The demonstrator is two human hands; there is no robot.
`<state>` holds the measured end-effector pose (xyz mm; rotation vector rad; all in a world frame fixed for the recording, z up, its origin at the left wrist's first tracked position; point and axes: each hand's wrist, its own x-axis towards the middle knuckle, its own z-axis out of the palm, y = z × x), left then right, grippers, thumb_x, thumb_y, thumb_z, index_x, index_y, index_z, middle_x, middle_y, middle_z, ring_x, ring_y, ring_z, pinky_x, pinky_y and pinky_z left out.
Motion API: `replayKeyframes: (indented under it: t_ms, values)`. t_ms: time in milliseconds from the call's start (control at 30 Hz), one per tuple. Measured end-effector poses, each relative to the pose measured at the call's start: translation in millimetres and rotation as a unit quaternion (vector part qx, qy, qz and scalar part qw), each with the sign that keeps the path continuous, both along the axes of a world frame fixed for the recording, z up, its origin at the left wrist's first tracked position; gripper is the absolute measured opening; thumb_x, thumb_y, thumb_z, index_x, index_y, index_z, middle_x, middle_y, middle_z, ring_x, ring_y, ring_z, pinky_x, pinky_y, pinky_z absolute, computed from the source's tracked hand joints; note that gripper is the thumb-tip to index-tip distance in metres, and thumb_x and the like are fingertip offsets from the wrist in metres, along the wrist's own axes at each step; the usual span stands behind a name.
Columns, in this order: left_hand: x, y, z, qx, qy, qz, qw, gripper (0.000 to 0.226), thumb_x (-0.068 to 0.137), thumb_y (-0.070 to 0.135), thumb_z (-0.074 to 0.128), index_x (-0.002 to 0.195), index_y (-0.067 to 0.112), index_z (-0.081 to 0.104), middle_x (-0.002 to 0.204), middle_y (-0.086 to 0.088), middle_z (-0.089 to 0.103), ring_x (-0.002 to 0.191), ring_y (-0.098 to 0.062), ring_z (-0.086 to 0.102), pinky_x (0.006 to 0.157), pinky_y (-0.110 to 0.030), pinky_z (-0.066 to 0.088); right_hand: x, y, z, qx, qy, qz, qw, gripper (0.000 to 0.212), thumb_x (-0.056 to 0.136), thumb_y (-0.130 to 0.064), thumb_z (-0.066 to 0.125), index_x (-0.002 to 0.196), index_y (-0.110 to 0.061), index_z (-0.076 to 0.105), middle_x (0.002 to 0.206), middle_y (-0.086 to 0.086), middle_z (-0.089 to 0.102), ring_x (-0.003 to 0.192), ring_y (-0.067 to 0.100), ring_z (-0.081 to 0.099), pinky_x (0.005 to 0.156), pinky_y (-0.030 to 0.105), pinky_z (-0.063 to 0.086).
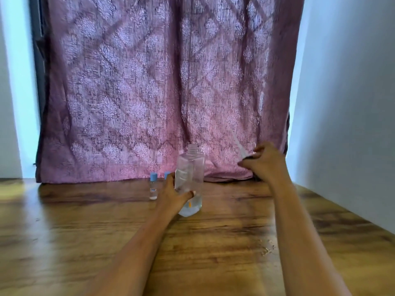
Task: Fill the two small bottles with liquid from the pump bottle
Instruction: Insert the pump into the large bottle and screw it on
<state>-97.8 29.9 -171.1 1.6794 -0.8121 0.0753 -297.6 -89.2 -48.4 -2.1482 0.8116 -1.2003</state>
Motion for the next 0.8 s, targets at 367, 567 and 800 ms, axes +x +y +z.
replayKeyframes:
  t_ms: [367, 567, 800]
  values:
    - [6, 7, 2, 0.054, -0.055, 0.013, 0.997, 0.069, 0.07, 0.021, 0.075, 0.129, 0.018, 0.04, 0.11, 0.0, 0.058, 0.094, -0.02, 0.058, 0.06, -0.015, 0.037, 4, 36, 67, -0.184, 0.222, 0.032, 0.957, 0.022, 0.061, -0.024, 0.085, 0.077, -0.023, 0.07, 0.083, -0.002, 0.071, 0.085, 0.019, 0.065, 0.093, 0.048, 0.047]
    - [0, 11, 3, 0.071, -0.051, 0.022, 0.996, 0.084, 0.072, 0.026, 0.075, 0.142, 0.02, 0.028, 0.132, -0.009, 0.051, 0.115, -0.029, 0.053, 0.088, -0.036, 0.048, -23, 53, 99, -0.238, 0.214, 0.012, 0.947, 0.028, 0.072, -0.011, 0.078, 0.098, -0.011, 0.07, 0.095, 0.002, 0.071, 0.075, 0.01, 0.056, 0.067, 0.017, 0.04]
    - [-3, 13, 1, 0.085, -0.041, 0.003, 0.996, 0.081, 0.066, 0.035, 0.064, 0.137, 0.031, 0.025, 0.121, -0.005, 0.055, 0.11, -0.026, 0.056, 0.089, -0.046, 0.05, -38, 69, 117, -0.287, 0.22, -0.002, 0.932, 0.029, 0.071, -0.008, 0.077, 0.1, -0.007, 0.071, 0.094, 0.009, 0.072, 0.07, 0.014, 0.06, 0.069, 0.021, 0.043]
